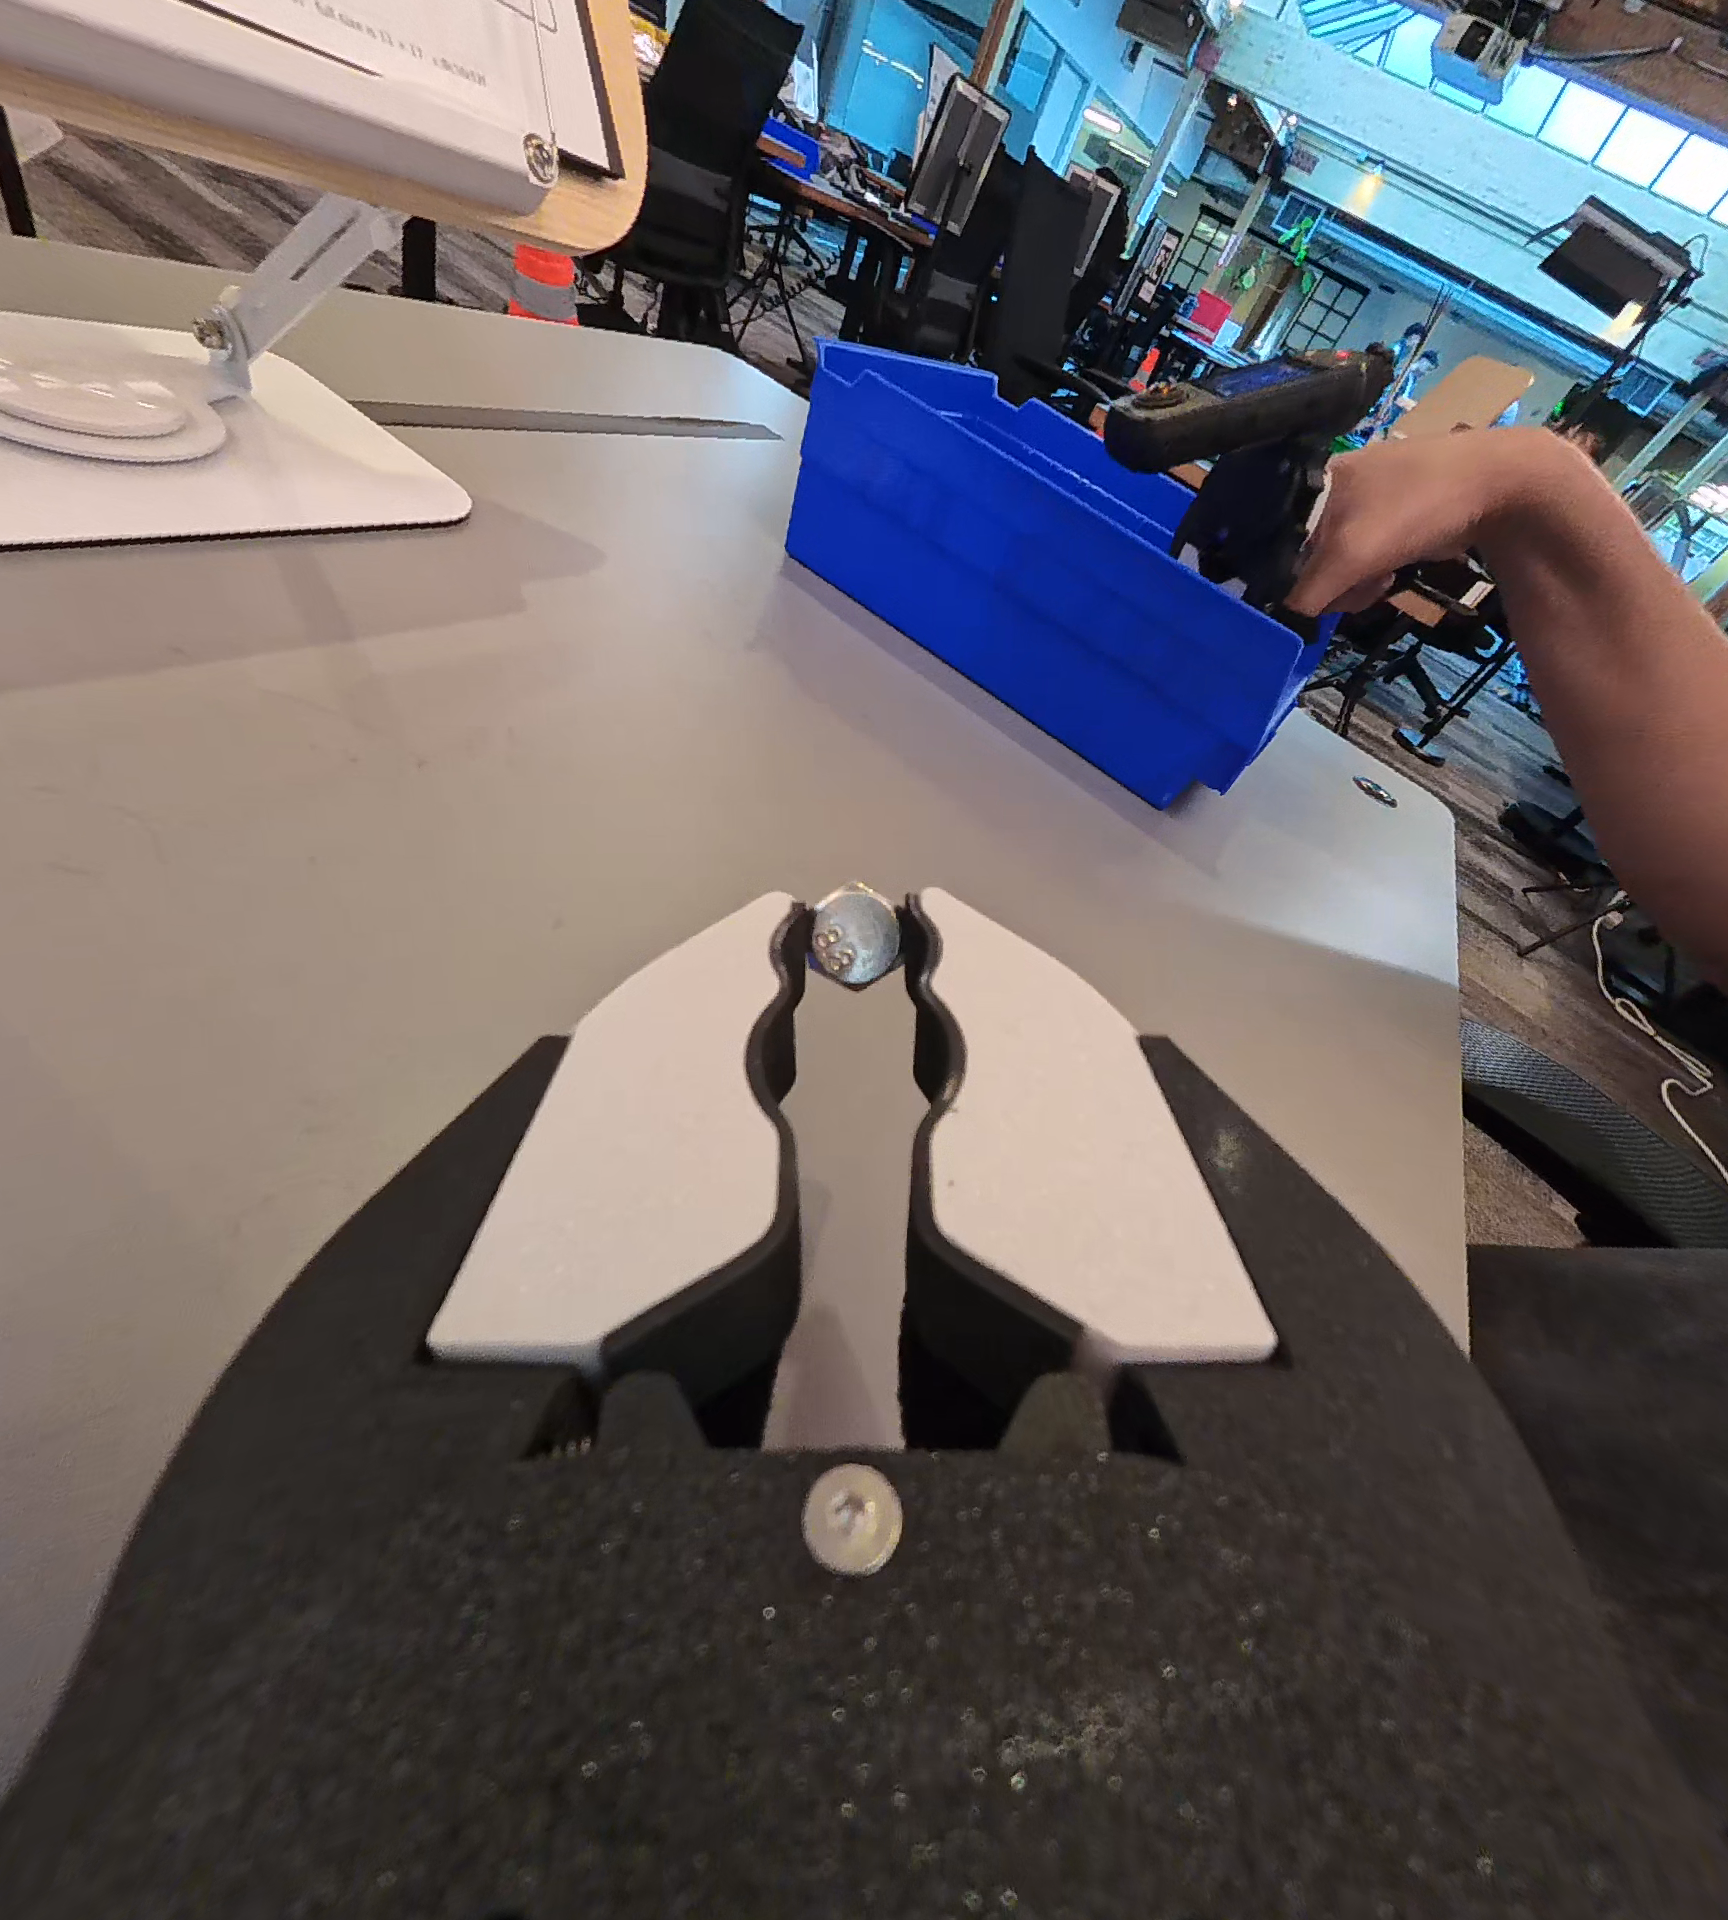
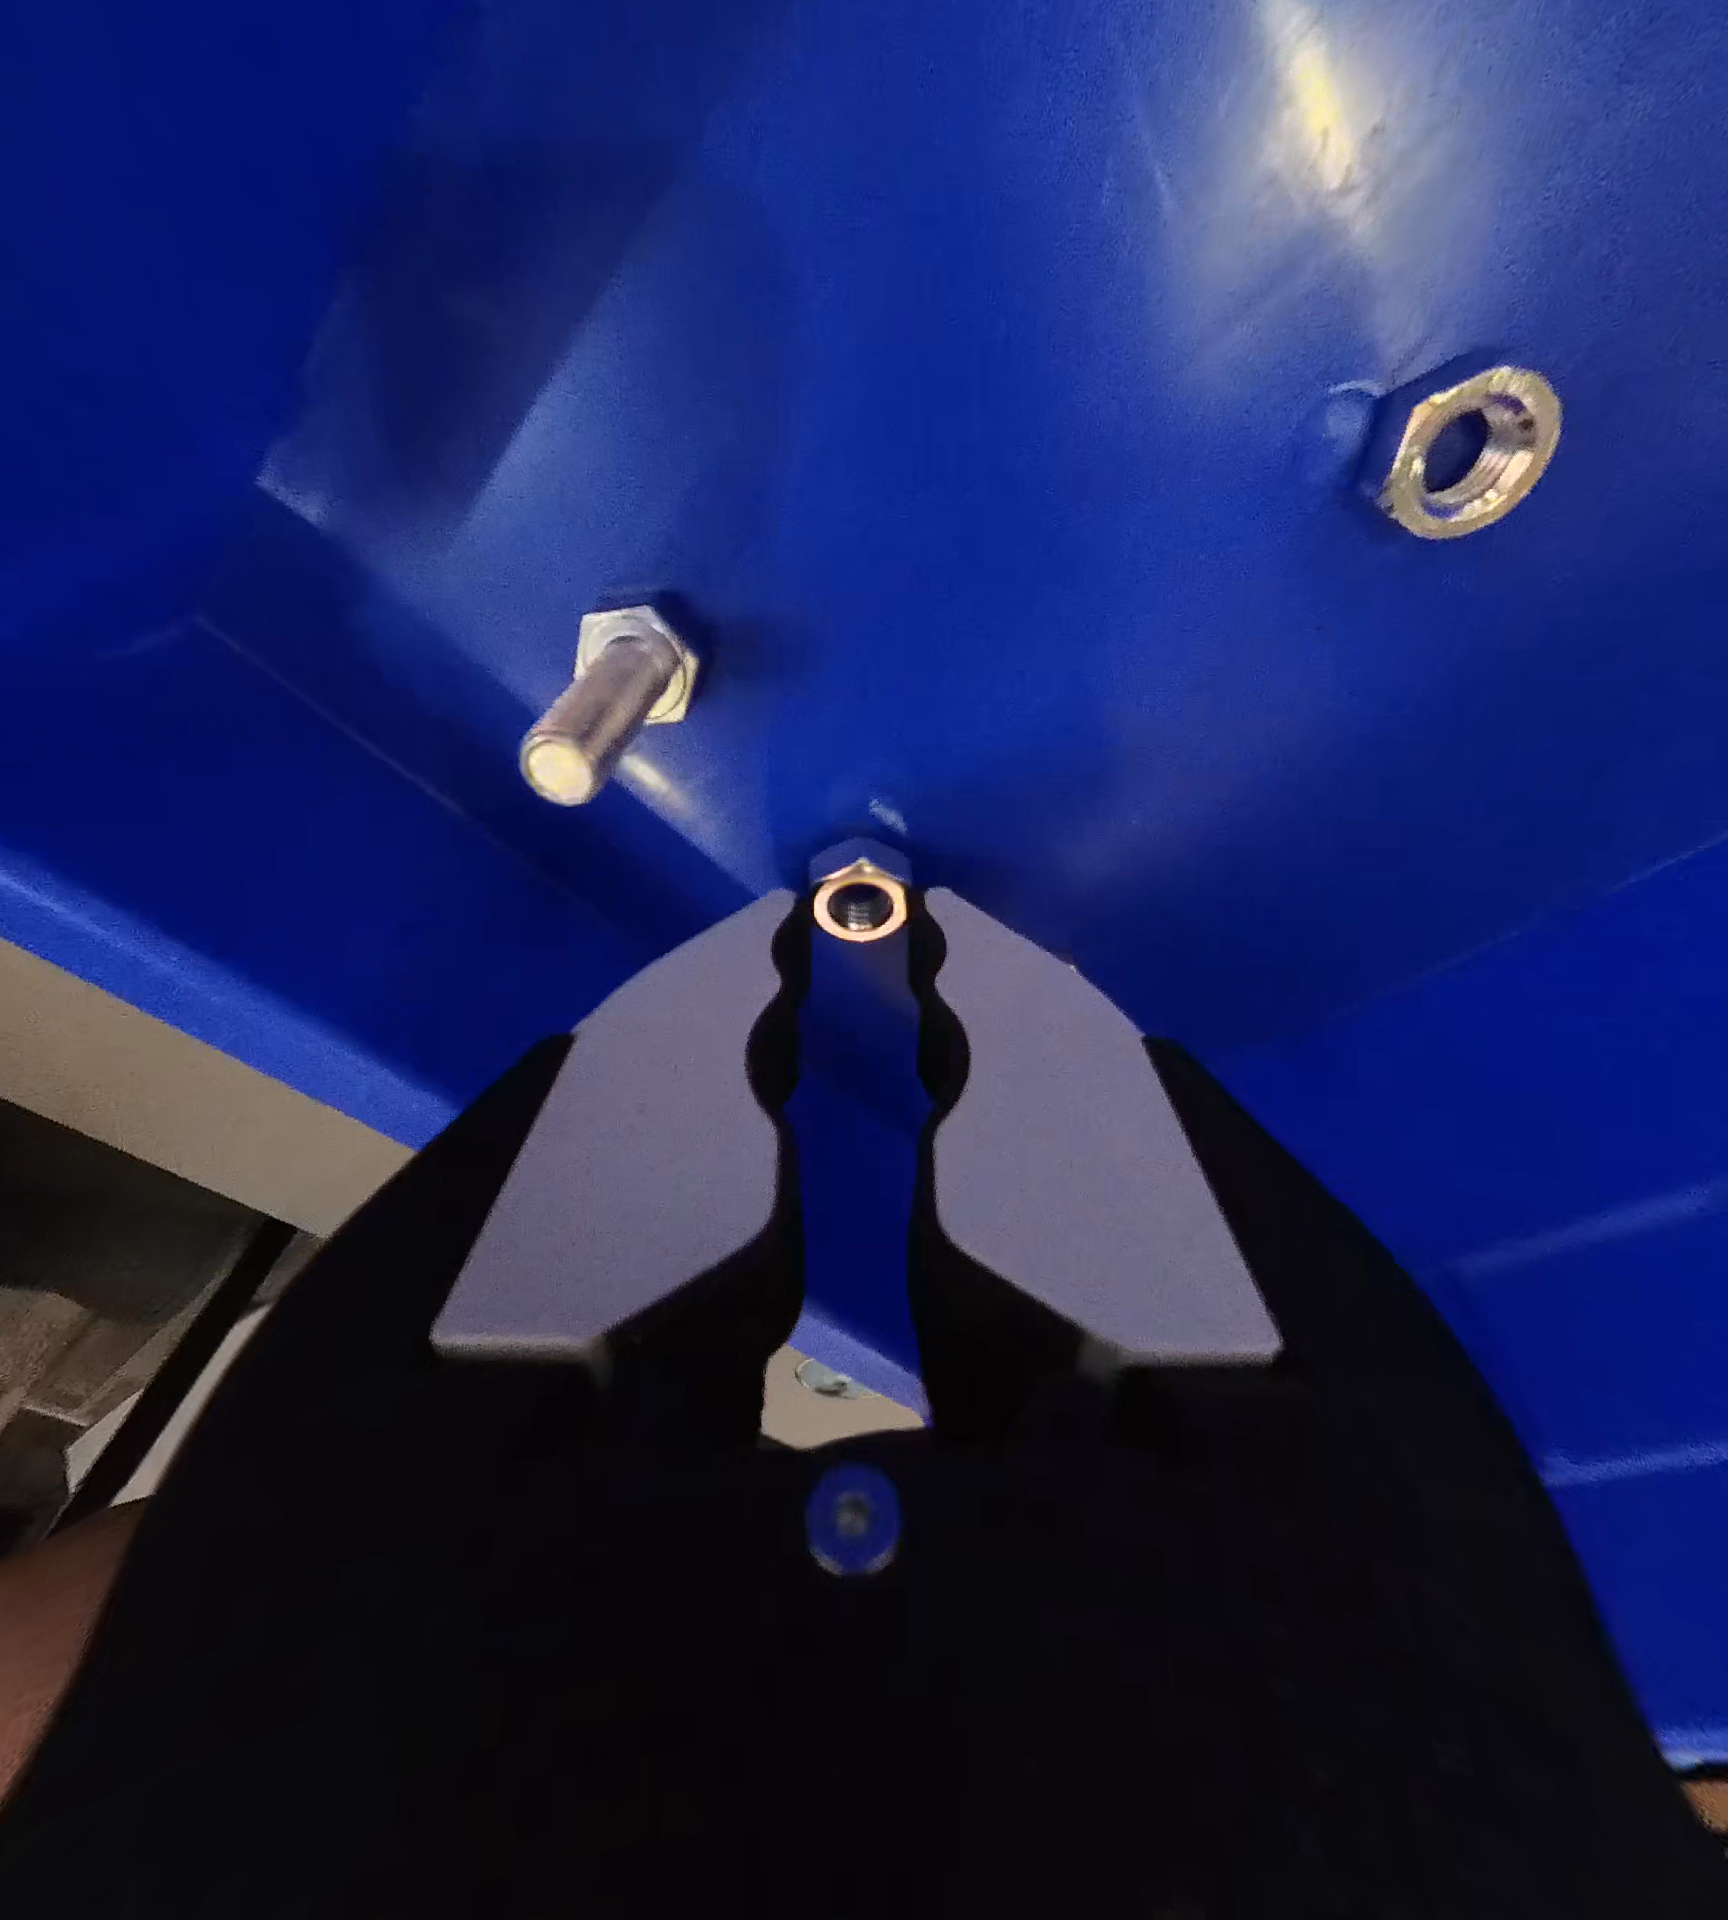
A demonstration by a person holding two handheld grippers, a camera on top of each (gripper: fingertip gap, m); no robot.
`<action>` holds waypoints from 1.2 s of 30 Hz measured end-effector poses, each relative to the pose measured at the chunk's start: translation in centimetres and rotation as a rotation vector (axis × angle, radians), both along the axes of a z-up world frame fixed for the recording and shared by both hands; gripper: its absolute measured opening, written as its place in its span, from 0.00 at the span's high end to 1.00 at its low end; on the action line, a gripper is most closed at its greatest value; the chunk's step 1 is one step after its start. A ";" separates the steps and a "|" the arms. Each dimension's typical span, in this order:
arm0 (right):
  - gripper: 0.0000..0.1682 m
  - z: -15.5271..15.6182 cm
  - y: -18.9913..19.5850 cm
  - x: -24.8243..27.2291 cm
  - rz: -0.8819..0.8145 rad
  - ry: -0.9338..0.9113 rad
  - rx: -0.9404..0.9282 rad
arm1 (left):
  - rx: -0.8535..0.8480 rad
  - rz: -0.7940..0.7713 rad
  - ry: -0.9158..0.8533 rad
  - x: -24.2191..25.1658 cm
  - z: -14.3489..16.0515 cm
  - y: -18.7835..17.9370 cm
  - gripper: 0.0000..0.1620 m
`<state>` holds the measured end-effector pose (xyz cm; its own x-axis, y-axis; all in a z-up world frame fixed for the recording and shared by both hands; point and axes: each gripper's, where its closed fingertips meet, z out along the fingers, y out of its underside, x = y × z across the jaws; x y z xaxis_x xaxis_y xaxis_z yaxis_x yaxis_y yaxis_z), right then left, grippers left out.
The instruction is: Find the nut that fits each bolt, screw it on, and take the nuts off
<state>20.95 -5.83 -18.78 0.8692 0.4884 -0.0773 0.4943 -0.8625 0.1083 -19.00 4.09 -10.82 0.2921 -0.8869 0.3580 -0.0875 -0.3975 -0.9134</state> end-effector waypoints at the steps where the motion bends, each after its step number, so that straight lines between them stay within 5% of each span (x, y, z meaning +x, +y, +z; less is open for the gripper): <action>1: 0.89 0.1 0.0 -0.2 -0.007 0.012 0.017 | 0.003 -0.004 0.001 0.0 0.0 -0.1 0.90; 5: 0.80 3.0 0.5 -0.1 -0.073 0.004 0.179 | 0.001 -0.046 -0.021 0.4 0.3 -0.8 0.89; 7: 0.78 6.7 2.1 -3.0 -0.061 0.089 0.422 | 0.005 -0.079 -0.044 0.6 0.6 -1.5 0.89; 10: 0.79 13.8 3.9 -14.9 0.100 0.526 0.851 | 0.015 -0.154 -0.093 1.2 1.3 -2.9 0.90; 13: 0.85 17.8 0.6 -27.5 0.263 1.135 0.989 | -0.004 -0.264 -0.159 1.6 2.2 -4.9 0.89; 15: 0.85 16.1 0.0 -32.2 0.227 1.311 0.925 | -0.011 -0.322 -0.200 1.6 2.8 -6.0 0.89; 19: 0.81 9.7 1.5 -36.0 0.183 1.211 0.835 | -0.066 -0.431 -0.292 1.4 4.1 -7.9 0.89; 36: 0.94 9.3 1.2 -37.9 0.260 1.186 0.800 | -0.078 -0.444 -0.235 2.1 2.9 -8.1 0.89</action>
<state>-16.92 -4.59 -9.48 0.3708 0.8754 -0.3100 0.0983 -0.3690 -0.9242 -16.93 -3.98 -7.95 -0.2031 -0.8752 0.4391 -0.0593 -0.4366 -0.8977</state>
